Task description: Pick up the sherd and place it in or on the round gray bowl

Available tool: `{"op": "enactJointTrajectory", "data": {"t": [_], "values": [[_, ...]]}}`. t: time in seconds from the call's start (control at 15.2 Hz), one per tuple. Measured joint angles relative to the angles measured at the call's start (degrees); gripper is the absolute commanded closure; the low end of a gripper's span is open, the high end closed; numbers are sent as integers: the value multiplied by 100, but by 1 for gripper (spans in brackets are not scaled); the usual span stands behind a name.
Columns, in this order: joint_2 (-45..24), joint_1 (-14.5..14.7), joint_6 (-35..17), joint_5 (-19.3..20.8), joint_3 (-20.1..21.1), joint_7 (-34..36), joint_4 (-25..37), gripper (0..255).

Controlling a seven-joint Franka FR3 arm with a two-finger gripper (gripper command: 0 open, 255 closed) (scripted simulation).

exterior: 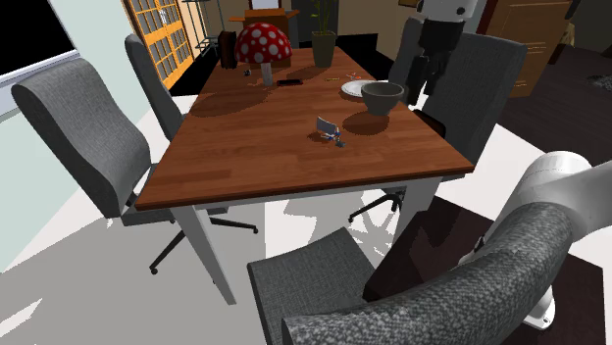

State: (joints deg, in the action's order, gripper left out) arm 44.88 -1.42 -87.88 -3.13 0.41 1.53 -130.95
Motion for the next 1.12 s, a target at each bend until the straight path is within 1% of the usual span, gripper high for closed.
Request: {"op": "enactJointTrajectory", "data": {"t": [0.13,0.26,0.59,0.73,1.12], "values": [[-100,0,-63,-11,-17,-14,37,0],[-359,-8,-314,-35,-99,-95,33,0],[-1341,-1,-1024,-173,-318,-329,281,0],[-1662,6,-1223,-249,-399,-424,391,0],[-3024,41,-1795,-581,-642,-780,1117,0]]}}
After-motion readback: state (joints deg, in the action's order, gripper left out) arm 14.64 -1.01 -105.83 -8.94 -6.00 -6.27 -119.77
